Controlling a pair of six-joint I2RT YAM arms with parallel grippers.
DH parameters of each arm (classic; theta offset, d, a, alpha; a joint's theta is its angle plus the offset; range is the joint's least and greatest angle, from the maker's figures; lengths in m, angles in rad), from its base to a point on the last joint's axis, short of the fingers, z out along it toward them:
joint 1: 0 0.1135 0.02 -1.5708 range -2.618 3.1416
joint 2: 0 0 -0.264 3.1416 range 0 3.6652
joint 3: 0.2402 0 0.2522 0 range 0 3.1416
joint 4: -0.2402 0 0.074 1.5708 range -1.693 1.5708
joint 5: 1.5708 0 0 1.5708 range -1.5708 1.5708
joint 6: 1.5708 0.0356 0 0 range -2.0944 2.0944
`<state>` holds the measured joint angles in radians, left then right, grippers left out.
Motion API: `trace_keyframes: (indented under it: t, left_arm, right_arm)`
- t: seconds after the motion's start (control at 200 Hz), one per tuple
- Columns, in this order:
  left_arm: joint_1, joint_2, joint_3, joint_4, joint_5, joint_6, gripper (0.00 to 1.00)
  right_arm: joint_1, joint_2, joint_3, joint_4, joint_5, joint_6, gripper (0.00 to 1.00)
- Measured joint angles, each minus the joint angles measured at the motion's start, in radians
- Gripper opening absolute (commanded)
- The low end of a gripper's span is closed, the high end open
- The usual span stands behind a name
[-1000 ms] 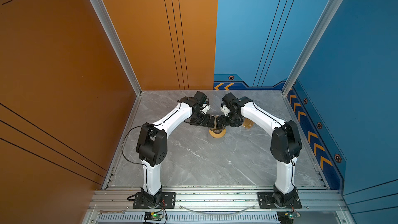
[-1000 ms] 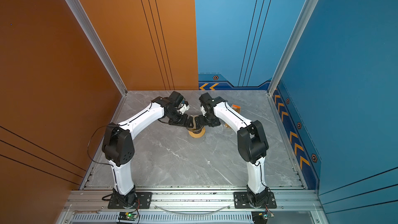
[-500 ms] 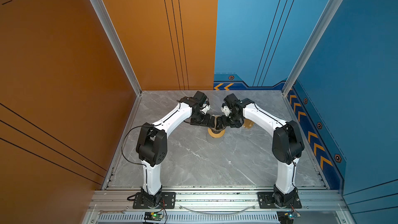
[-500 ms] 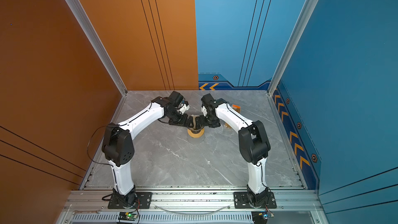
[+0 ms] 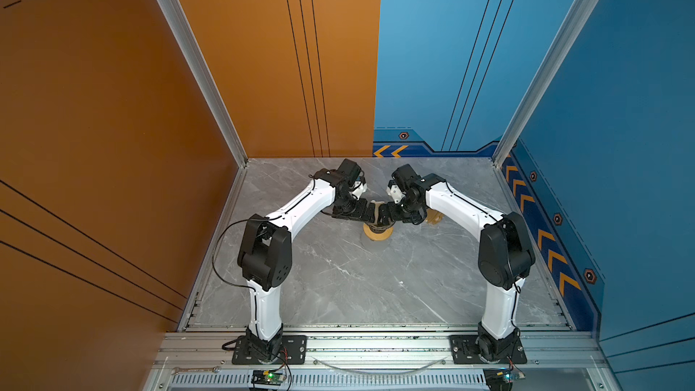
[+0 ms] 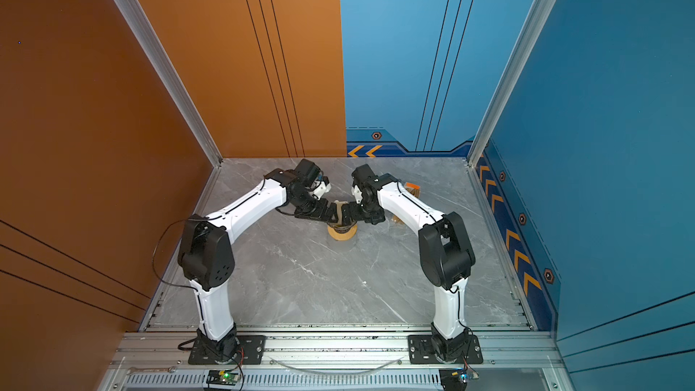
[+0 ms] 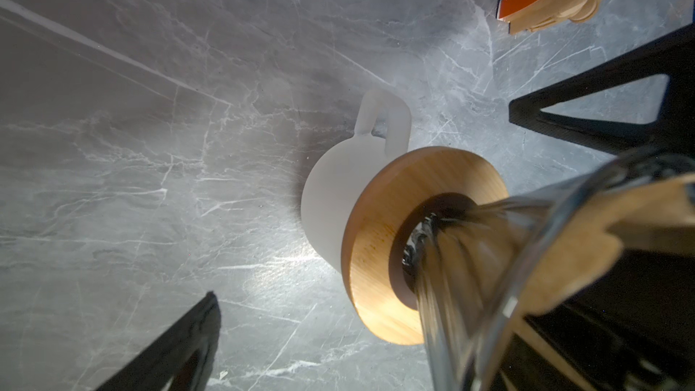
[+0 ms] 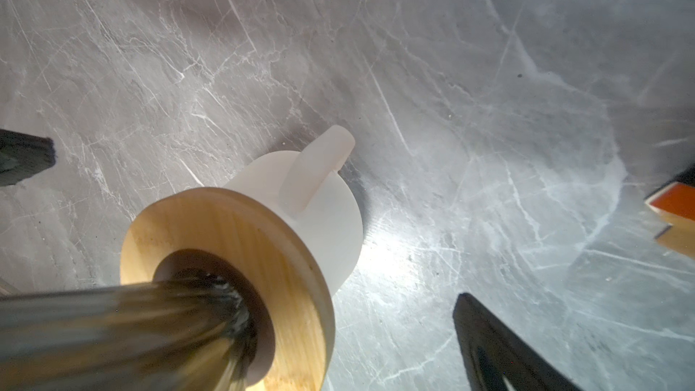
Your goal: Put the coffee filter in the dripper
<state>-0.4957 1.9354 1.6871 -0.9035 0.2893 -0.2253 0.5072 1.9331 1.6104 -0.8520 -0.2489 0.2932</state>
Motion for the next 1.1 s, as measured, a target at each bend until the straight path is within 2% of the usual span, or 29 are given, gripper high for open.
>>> trace_keyframes:
  t: [1.101]
  left_arm:
    - [0.0, -0.103, 0.0, 0.014, 0.063, 0.001, 0.98]
  right_arm:
    - [0.011, -0.088, 0.034, -0.023, 0.044, -0.005, 0.95]
